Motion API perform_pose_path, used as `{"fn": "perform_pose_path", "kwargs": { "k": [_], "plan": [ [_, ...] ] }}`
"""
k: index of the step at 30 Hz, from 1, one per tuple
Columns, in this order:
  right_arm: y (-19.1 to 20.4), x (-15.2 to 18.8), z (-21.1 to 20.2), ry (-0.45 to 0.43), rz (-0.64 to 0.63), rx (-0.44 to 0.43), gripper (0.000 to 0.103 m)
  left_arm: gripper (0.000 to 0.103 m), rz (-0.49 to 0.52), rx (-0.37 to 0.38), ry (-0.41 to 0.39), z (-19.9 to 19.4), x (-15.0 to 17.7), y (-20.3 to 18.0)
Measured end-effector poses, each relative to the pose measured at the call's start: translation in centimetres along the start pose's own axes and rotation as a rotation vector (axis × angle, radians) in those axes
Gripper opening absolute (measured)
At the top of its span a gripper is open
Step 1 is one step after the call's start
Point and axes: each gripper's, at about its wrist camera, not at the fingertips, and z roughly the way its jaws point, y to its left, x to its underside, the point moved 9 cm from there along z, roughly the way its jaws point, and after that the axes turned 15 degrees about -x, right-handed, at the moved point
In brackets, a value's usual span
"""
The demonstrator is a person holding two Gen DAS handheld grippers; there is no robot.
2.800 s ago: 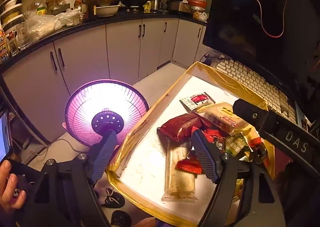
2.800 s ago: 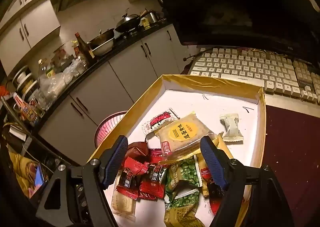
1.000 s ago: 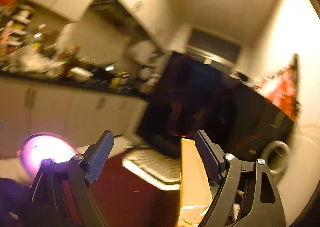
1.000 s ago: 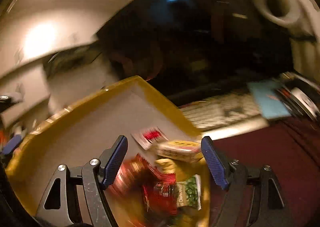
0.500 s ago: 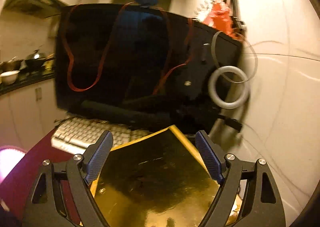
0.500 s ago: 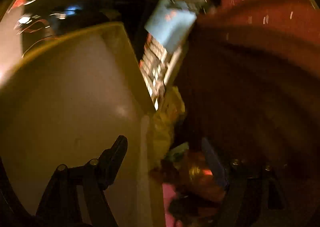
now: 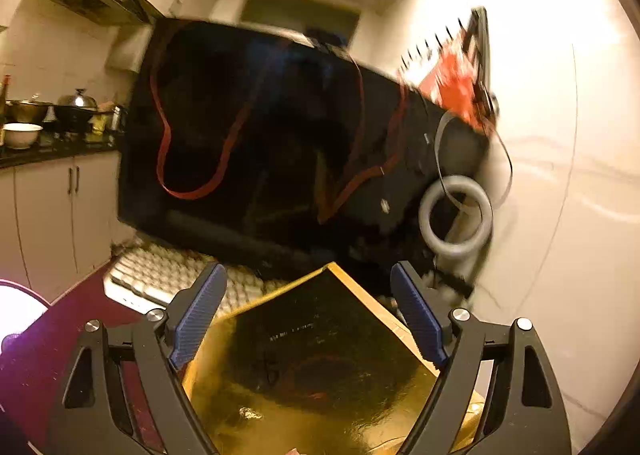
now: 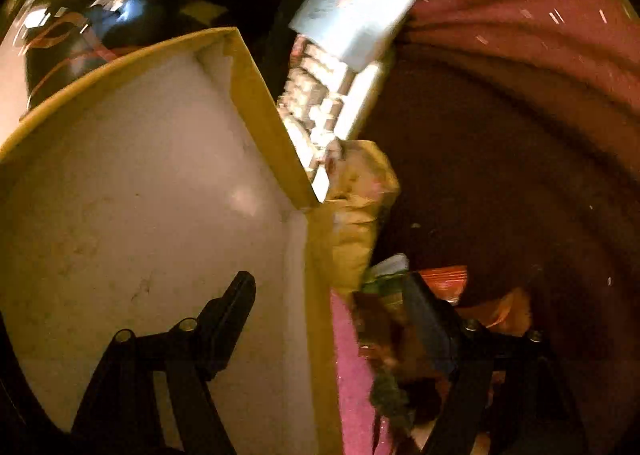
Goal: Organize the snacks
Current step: 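Tip the tray over with both tools, pouring the snacks onto the cloth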
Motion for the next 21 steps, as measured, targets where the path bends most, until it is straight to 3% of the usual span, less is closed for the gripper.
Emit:
{"fn": "perform_pose_path", "kwargs": {
  "k": [4,7,10,13,15,19,21],
  "plan": [
    [4.9,0.6,0.9,-0.015,-0.175,0.051,0.077,0.085,-0.118,-0.04,-0.048,-1.0,-2.4,4.8],
    [11.3,3.2,3.1,0.002,-0.443,0.111,0.078,0.085,-0.254,-0.106,-0.087,-2.1,-3.5,10.8],
    [14.6,7.8,7.3,0.106,-0.653,0.126,0.079,0.085,-0.364,-0.291,-0.124,-2.9,-2.8,18.1],
    [13.9,13.2,12.0,0.293,-0.759,0.086,0.077,0.085,-0.452,-0.442,-0.1,-2.8,-0.3,24.6],
    [11.8,15.3,14.3,0.382,-0.847,0.132,0.077,0.085,-0.495,-0.546,-0.059,-2.3,2.2,28.7],
    [7.3,17.5,16.4,0.511,-0.977,0.261,0.077,0.085,-0.626,-0.638,0.036,-1.1,7.0,35.0],
    [6.7,18.5,16.3,0.524,-1.059,0.28,0.076,0.085,-0.672,-0.676,0.08,-0.6,8.9,37.1]
  ]
}}
